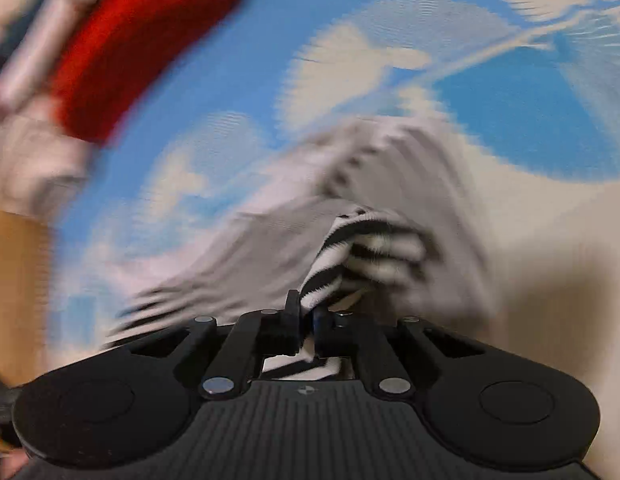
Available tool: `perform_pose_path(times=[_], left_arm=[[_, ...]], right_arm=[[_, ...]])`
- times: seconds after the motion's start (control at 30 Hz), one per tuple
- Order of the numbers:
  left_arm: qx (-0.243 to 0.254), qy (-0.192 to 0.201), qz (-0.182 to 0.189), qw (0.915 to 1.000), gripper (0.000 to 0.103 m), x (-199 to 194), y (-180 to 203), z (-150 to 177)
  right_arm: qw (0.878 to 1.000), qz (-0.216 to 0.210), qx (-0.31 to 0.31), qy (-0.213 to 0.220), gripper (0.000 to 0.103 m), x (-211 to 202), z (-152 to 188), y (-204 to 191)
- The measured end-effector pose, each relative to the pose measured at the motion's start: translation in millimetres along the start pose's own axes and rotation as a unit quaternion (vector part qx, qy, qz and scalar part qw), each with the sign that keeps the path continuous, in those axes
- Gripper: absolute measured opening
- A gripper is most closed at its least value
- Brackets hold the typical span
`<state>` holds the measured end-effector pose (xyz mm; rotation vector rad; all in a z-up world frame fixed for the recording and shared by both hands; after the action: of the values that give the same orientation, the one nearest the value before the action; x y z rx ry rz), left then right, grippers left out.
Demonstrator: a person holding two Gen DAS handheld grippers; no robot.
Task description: Fold small clothes
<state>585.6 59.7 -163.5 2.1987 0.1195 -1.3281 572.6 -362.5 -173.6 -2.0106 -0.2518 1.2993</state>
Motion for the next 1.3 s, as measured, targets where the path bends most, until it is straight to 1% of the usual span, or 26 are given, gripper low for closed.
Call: perform_pose_path(times=[0.03,0.07,0.1,0.17,0.2,0.23,0.3,0.33,0.4,0.47,0.53,0.57,0.63,0.67,0.73,0.77,0.8,0.87,0.93,1.0,1.1,1.13,1.17,1.23,1.27,1.3], left_arm=[[0.001,0.018,0.003,0.9998,0.005,-7.3,0.5,-7.5],[0.002,0.020,-0.006,0.9998,0.006,-8.3,-2.1,-9.7],[0.005,0.006,-0.028,0.9996,0.006,-3.5,-9.3,-7.2],[-0.007,-0.042,-0.075,0.9963,0.010,13.9,-30.7,7.0],[-0.019,-0.055,-0.081,0.9950,0.012,19.3,-37.0,12.0],[-0.026,-0.060,-0.085,0.9942,0.018,20.5,-39.8,13.3],[-0.012,-0.041,-0.078,0.9960,0.027,13.2,-31.9,5.8],[0.001,-0.019,-0.070,0.9973,0.030,5.3,-25.1,-1.3],[0.023,0.026,-0.056,0.9978,0.030,-9.5,-12.3,-12.4],[0.030,0.053,-0.037,0.9974,0.030,-16.4,-0.5,-17.7],[0.037,0.057,-0.006,0.9976,0.030,-18.6,10.9,-16.7],[0.041,0.051,0.005,0.9978,0.030,-16.5,15.4,-15.1],[0.046,0.014,0.020,0.9986,0.030,-3.3,19.1,-4.5],[0.050,-0.013,0.004,0.9987,0.030,8.5,15.1,4.3],[0.067,-0.069,-0.084,0.9918,0.027,34.7,-8.9,25.4],[0.069,-0.086,-0.125,0.9860,0.018,43.7,-22.6,32.6],[0.064,-0.089,-0.140,0.9841,0.018,47.6,-29.8,35.3],[0.064,-0.077,-0.132,0.9861,0.018,42.6,-23.7,29.6],[0.077,-0.040,-0.117,0.9894,0.019,31.1,-11.8,16.7],[0.078,-0.013,-0.091,0.9927,0.020,21.5,-1.6,7.1],[0.067,0.009,-0.040,0.9969,0.020,10.0,13.3,1.2],[0.068,0.013,-0.025,0.9973,0.020,9.3,17.7,0.7],[0.069,0.012,-0.021,0.9973,0.020,13.0,18.0,0.7],[0.070,-0.002,-0.044,0.9966,0.021,25.1,7.9,4.0],[0.072,-0.022,-0.080,0.9939,0.021,35.3,-4.4,10.0],[0.074,-0.057,-0.135,0.9865,0.021,49.1,-23.6,18.8]], right_arm=[[1.000,-0.027,0.010,-0.004,0.005,-0.3,-1.0,-6.3],[0.999,-0.041,0.020,-0.011,0.005,0.8,-0.6,-7.9],[0.999,-0.023,0.032,-0.024,0.005,4.3,2.3,0.5],[0.995,0.058,0.056,-0.057,0.008,12.2,13.0,32.6],[0.991,0.092,0.074,-0.069,0.016,14.7,18.6,50.0],[0.986,0.118,0.095,-0.071,0.020,13.7,21.4,64.9],[0.987,0.119,0.094,-0.060,0.025,6.9,14.9,64.8],[0.988,0.128,0.070,-0.045,0.028,0.4,7.2,58.6],[0.987,0.160,0.001,0.017,0.037,-20.0,-13.4,43.2],[0.982,0.172,-0.038,0.075,0.037,-37.3,-28.2,29.4],[0.981,0.153,-0.051,0.111,0.037,-47.6,-38.4,21.5],[0.983,0.131,-0.051,0.119,0.037,-48.0,-39.8,15.3],[0.988,0.096,-0.052,0.110,0.037,-40.9,-40.1,10.2],[0.990,0.084,-0.050,0.099,0.037,-32.6,-38.2,8.3],[0.996,0.073,-0.023,0.054,0.038,-14.5,-29.4,19.2],[0.995,0.094,-0.008,0.031,0.038,-5.5,-23.1,28.0],[0.992,0.128,0.004,0.009,0.038,1.6,-16.4,43.5],[0.982,0.189,0.019,-0.009,0.037,7.0,-9.4,67.2],[0.983,0.183,0.028,0.004,0.037,4.9,-15.5,66.1],[0.982,0.187,-0.009,0.042,0.038,-6.3,-27.4,50.4],[0.983,0.150,-0.059,0.091,0.039,-18.3,-41.2,20.7],[0.985,0.132,-0.066,0.091,0.041,-16.2,-43.3,16.9],[0.988,0.113,-0.071,0.081,0.046,-8.9,-44.8,10.7],[0.993,0.086,-0.066,0.037,0.051,7.2,-33.2,8.2],[0.994,0.093,-0.055,0.010,0.052,13.7,-25.3,14.8],[0.991,0.121,-0.045,-0.020,0.052,21.1,-16.8,26.9]])
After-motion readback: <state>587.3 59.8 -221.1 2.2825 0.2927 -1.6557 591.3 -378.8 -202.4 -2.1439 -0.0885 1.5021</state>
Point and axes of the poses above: each gripper's, at about its wrist camera, not at the fingertips, and x roughly the way its jaws point, y to its right, z to its underside, the point moved 10 cm from there along x, roughly the way its jaws point, and after that the axes turned 5 degrees about -z, right-handed, at the moved point
